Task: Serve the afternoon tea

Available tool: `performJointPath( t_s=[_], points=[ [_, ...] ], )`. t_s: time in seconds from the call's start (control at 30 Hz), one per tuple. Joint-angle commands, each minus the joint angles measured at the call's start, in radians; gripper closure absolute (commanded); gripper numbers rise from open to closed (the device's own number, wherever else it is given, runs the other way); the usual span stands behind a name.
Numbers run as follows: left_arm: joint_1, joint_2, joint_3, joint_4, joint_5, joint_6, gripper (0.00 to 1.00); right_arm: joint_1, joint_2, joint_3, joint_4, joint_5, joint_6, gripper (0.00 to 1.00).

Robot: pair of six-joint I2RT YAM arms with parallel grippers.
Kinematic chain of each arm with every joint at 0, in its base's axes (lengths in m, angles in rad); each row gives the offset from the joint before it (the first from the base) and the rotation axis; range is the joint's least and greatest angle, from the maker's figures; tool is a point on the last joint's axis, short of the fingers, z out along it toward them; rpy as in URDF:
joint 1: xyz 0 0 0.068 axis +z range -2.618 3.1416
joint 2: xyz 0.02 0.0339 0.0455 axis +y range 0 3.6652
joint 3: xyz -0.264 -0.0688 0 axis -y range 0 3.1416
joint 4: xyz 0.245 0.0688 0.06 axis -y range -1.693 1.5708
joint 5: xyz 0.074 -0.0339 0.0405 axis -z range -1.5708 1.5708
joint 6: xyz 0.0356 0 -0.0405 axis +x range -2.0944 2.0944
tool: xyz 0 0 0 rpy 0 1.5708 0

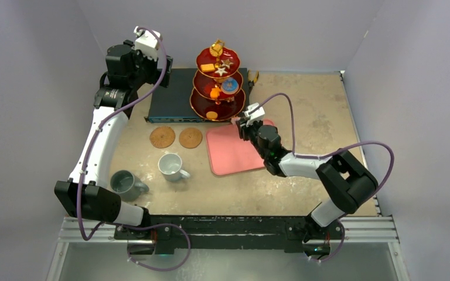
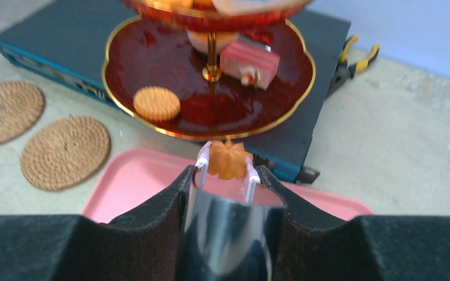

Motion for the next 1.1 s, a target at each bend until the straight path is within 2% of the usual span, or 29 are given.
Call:
performJointPath(
  t_s=[0.0,0.23,0.57,0.8,1.07],
  points=[
    [0.009,-0.013,0.032,0.020,0.013,-0.010,0.01,-0.003,-0.045,0.086,0.000,-0.029,-0.039,0.69],
    [0.009,-0.016,0.031,0.020,0.007,-0.006,0.01,-0.009,0.031,0.193,-0.002,-0.044,-0.046,0.67],
    [0.009,-0.018,0.025,0.023,0.002,0.000,0.01,-0.020,0.093,0.249,0.015,-0.071,-0.021,0.66],
    [0.009,-0.017,0.025,0.026,-0.001,0.000,0.01,-0.020,0.103,0.249,0.014,-0.054,-0.024,0.46],
    [0.009,-0.014,0.033,0.023,0.004,-0.003,0.01,-0.022,0.007,0.193,-0.020,-0.011,-0.039,0.45]
  ],
)
